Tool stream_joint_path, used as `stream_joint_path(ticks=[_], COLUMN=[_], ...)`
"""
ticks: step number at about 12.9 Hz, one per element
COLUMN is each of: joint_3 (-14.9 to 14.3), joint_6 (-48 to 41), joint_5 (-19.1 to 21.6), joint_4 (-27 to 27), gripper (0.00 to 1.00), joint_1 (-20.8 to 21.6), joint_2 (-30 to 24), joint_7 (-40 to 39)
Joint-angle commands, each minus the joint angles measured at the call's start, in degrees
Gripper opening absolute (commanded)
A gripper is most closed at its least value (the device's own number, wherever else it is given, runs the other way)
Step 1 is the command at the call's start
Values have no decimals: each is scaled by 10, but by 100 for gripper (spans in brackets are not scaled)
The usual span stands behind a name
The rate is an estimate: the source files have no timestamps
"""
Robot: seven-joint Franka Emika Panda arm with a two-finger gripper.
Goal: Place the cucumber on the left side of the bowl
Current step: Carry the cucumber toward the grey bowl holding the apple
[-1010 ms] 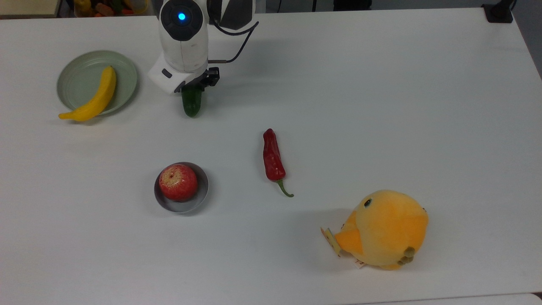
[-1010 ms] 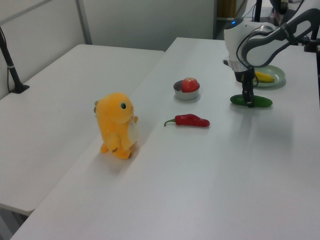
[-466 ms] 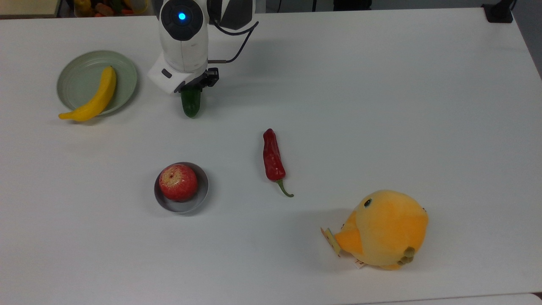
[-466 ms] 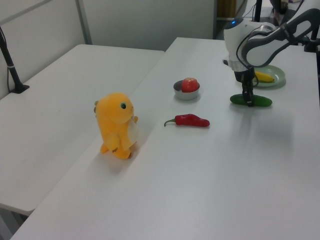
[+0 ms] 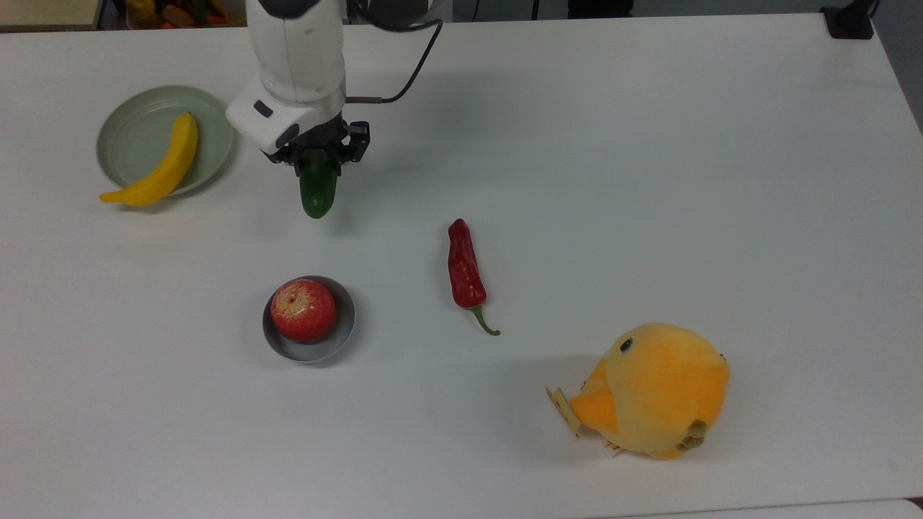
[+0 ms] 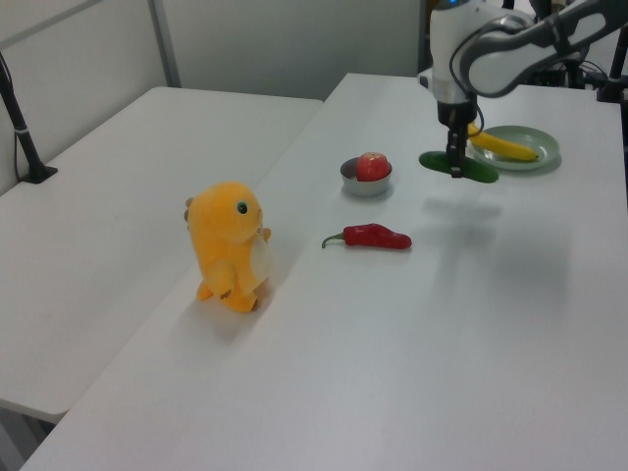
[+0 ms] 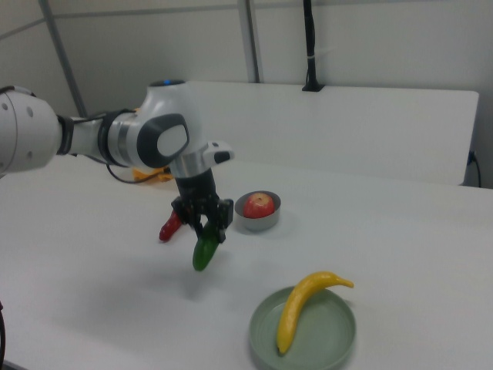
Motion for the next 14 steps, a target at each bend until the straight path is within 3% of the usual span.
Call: stream_joint_path(ticks=[1,7,14], joint_3=[19,40,68], joint_6=[19,240,278], joint_5=[26,27,58], joint_4=[55,64,101], gripper=[8,5,4], joint_1=[1,3,5], joint_2=[12,79,134], joint_7=[-6,3,17])
